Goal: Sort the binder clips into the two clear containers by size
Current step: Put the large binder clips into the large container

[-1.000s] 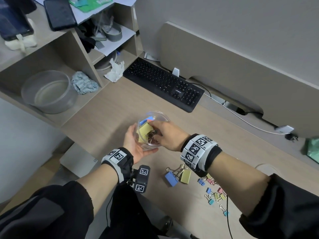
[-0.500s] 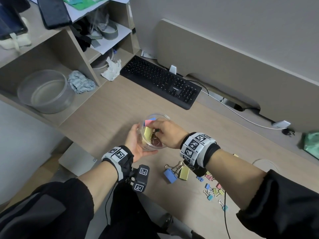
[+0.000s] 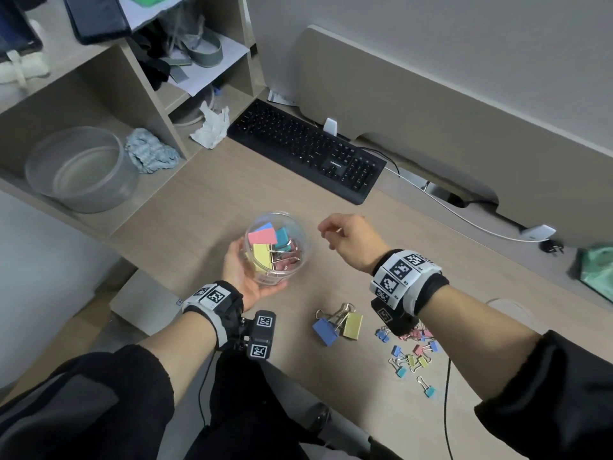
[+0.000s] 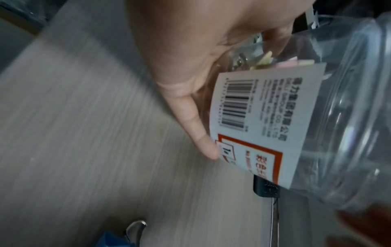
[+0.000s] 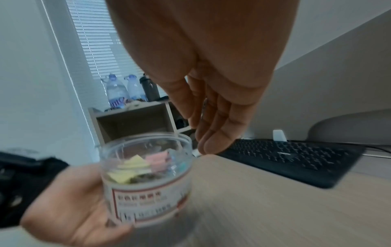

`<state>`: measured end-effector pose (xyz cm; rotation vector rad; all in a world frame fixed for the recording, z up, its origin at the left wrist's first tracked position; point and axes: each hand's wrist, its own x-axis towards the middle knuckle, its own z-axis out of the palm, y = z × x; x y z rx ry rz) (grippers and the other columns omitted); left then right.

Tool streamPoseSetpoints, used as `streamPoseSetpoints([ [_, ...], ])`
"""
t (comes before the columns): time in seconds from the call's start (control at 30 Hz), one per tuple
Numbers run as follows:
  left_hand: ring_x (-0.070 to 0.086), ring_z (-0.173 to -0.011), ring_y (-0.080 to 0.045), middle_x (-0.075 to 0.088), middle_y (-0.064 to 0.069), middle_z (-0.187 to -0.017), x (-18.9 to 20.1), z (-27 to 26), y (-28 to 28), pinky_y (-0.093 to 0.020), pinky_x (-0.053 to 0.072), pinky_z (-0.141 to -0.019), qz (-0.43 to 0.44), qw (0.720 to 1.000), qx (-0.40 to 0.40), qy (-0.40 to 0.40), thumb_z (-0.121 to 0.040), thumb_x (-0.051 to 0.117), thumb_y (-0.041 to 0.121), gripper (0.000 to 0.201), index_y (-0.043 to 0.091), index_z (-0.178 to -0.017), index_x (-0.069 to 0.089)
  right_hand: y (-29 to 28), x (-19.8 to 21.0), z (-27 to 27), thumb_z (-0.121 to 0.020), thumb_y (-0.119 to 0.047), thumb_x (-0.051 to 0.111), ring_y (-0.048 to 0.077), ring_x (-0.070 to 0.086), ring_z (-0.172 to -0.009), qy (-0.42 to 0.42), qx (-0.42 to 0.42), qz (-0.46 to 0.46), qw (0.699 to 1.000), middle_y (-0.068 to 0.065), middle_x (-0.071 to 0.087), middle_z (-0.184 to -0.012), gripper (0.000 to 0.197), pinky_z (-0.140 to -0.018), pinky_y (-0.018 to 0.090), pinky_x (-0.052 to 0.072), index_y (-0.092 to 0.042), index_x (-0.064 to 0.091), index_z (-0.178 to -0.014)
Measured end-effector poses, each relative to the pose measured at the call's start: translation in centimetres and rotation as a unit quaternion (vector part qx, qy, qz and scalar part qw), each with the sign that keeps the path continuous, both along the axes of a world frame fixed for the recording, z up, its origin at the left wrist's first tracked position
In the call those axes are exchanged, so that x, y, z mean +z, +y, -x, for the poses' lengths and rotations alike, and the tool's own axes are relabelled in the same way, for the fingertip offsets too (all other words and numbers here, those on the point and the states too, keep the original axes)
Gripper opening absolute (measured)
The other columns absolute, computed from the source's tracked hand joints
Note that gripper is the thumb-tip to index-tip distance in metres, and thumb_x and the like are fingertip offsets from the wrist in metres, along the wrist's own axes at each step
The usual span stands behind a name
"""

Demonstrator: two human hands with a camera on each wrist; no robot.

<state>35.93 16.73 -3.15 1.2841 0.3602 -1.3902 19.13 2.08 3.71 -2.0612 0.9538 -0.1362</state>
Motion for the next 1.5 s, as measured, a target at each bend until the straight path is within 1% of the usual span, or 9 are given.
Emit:
streamPoseSetpoints([
  [0.17, 0.069, -0.110, -0.037, 0.068, -0.014, -0.131, -0.8, -0.1, 1.1, -0.054, 0.060, -0.078, -0.017, 1.000, 0.003, -0.003, -0.095, 0.038, 0.064, 0.060, 0.027, -0.136, 0.062, 1.2, -3.9, 3.2, -0.087, -0.039, 0.061, 0.028, 0.060, -0.105, 0.277, 0.083, 0.006, 0.957, 0.008, 0.065, -0.117, 0.041, -0.085, 0.032, 0.047, -0.015, 0.059, -0.120],
  [0.33, 0.068, -0.111, -0.037, 0.068, -0.015, -0.131, -2.0, 1.0, 2.2, -0.052, 0.060, -0.074, -0.024, 1.000, -0.008, 0.006, -0.096, 0.035, 0.064, 0.061, 0.026, -0.135, 0.063, 5.2, -7.4, 5.8, -0.069, -0.060, 0.070, 0.032, 0.057, -0.108, 0.395, 0.162, 0.003, 0.904, 0.008, 0.047, -0.125, 0.083, -0.086, 0.039, 0.051, -0.022, 0.040, -0.136],
  [0.47, 0.067, -0.113, -0.038, 0.066, -0.015, -0.134, -2.7, 1.9, 2.8, -0.053, 0.062, -0.072, -0.030, 0.999, -0.015, 0.015, -0.096, 0.037, 0.064, 0.062, 0.026, -0.137, 0.061, 7.9, -10.1, 6.9, -0.062, -0.056, 0.075, 0.033, 0.048, -0.112, 0.401, 0.217, 0.076, 0.887, 0.007, 0.034, -0.130, 0.088, -0.079, 0.041, 0.050, -0.026, 0.034, -0.134],
  [0.6, 0.068, -0.112, -0.039, 0.068, -0.015, -0.132, -2.9, 2.3, 3.4, -0.054, 0.062, -0.072, -0.027, 0.999, -0.021, 0.020, -0.094, 0.039, 0.064, 0.062, 0.027, -0.136, 0.063, 8.7, -11.0, 7.1, -0.081, -0.019, 0.061, 0.034, 0.044, -0.111, 0.383, 0.213, 0.133, 0.889, 0.012, 0.030, -0.133, 0.058, -0.079, 0.042, 0.053, -0.019, 0.033, -0.132],
  [0.7, 0.069, -0.112, -0.039, 0.071, -0.015, -0.129, -2.9, 2.5, 3.7, -0.055, 0.061, -0.077, -0.026, 0.999, -0.023, 0.019, -0.094, 0.040, 0.064, 0.060, 0.027, -0.134, 0.065, 8.6, -11.2, 7.2, -0.084, -0.007, 0.052, 0.033, 0.043, -0.111, 0.357, 0.181, 0.107, 0.910, 0.012, 0.032, -0.131, 0.050, -0.081, 0.041, 0.049, -0.017, 0.037, -0.130],
  [1.03, 0.069, -0.109, -0.039, 0.071, -0.015, -0.125, -2.8, 2.8, 3.8, -0.055, 0.058, -0.082, -0.032, 0.999, -0.026, 0.019, -0.096, 0.039, 0.062, 0.057, 0.026, -0.131, 0.065, 7.3, -11.4, 7.1, -0.086, -0.013, 0.047, 0.032, 0.047, -0.116, 0.343, 0.089, 0.092, 0.931, 0.010, 0.049, -0.127, 0.054, -0.087, 0.042, 0.049, -0.016, 0.036, -0.139],
  [1.2, 0.069, -0.110, -0.039, 0.070, -0.016, -0.127, -3.1, 2.7, 3.9, -0.057, 0.058, -0.085, -0.036, 0.999, -0.024, 0.021, -0.095, 0.040, 0.063, 0.059, 0.025, -0.133, 0.064, 7.5, -11.4, 7.5, -0.089, -0.013, 0.049, 0.032, 0.047, -0.112, 0.350, 0.165, 0.133, 0.913, 0.010, 0.043, -0.129, 0.061, -0.083, 0.041, 0.048, -0.023, 0.026, -0.144],
  [1.4, 0.068, -0.112, -0.041, 0.070, -0.016, -0.130, -3.2, 2.7, 4.1, -0.057, 0.059, -0.081, -0.036, 0.999, -0.023, 0.020, -0.095, 0.040, 0.064, 0.061, 0.026, -0.136, 0.063, 8.0, -11.4, 6.7, -0.090, -0.015, 0.045, 0.033, 0.042, -0.119, 0.354, 0.192, 0.167, 0.900, 0.012, 0.040, -0.132, 0.045, -0.087, 0.044, 0.044, -0.019, 0.043, -0.135],
  [1.5, 0.068, -0.111, -0.040, 0.069, -0.016, -0.129, -2.9, 2.6, 4.1, -0.058, 0.059, -0.083, -0.039, 0.999, -0.021, 0.017, -0.095, 0.040, 0.063, 0.060, 0.024, -0.135, 0.063, 7.7, -11.0, 6.3, -0.089, -0.017, 0.049, 0.032, 0.043, -0.119, 0.318, 0.171, 0.141, 0.922, 0.009, 0.047, -0.128, 0.042, -0.091, 0.044, 0.042, -0.020, 0.048, -0.131],
])
